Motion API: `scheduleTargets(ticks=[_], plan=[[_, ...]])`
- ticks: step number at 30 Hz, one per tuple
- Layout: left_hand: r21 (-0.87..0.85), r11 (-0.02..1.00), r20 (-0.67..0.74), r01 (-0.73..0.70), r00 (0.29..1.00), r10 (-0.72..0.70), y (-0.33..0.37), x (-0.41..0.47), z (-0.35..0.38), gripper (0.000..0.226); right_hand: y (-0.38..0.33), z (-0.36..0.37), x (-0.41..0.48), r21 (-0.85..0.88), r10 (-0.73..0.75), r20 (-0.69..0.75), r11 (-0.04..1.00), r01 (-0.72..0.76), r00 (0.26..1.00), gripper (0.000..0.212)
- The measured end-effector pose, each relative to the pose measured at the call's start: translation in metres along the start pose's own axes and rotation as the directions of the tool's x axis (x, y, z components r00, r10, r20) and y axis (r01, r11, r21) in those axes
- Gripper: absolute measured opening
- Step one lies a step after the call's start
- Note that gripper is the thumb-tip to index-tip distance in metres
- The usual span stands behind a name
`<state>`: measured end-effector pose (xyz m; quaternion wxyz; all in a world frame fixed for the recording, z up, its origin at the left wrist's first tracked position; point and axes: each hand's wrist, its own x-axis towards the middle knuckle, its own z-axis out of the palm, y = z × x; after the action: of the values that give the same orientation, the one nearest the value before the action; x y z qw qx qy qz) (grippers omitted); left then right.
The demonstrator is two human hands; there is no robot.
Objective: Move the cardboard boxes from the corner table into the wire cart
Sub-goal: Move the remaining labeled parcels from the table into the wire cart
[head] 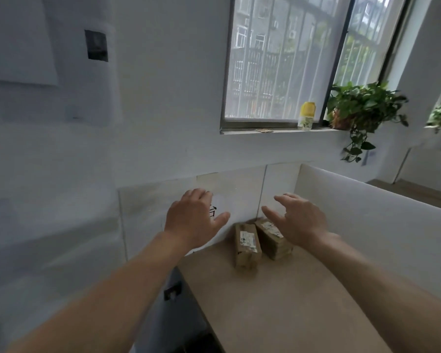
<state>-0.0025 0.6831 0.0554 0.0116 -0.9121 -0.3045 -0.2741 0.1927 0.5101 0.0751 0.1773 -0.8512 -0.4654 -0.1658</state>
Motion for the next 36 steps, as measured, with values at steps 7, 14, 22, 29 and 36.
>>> scheduleTargets(ticks=[7,14,22,29,36], plan=[[-0.019,1.000,0.054,-0.011,0.998,0.012,0.032,0.041,0.049,0.078,0.060,0.029,0.027,0.053,0.049,0.044,0.997,-0.051,0.998,0.070],[-0.038,0.999,0.088,-0.017,0.996,0.020,0.062,0.074,0.094,0.073,0.108,0.050,0.047,0.076,0.084,0.085,0.993,-0.091,0.993,0.073],[-0.053,0.998,0.131,-0.038,0.990,0.045,0.081,0.104,0.140,0.074,0.149,0.071,0.063,0.069,0.154,0.127,0.984,-0.164,0.980,0.076],[-0.091,0.994,0.211,-0.068,0.974,0.086,0.088,0.132,0.193,0.072,0.176,0.109,0.084,0.030,0.225,0.168,0.972,-0.233,0.960,0.077],[-0.154,0.985,0.302,-0.074,0.946,0.118,0.081,0.175,0.267,0.072,0.192,0.169,0.119,-0.026,0.321,0.222,0.946,-0.324,0.921,0.093]])
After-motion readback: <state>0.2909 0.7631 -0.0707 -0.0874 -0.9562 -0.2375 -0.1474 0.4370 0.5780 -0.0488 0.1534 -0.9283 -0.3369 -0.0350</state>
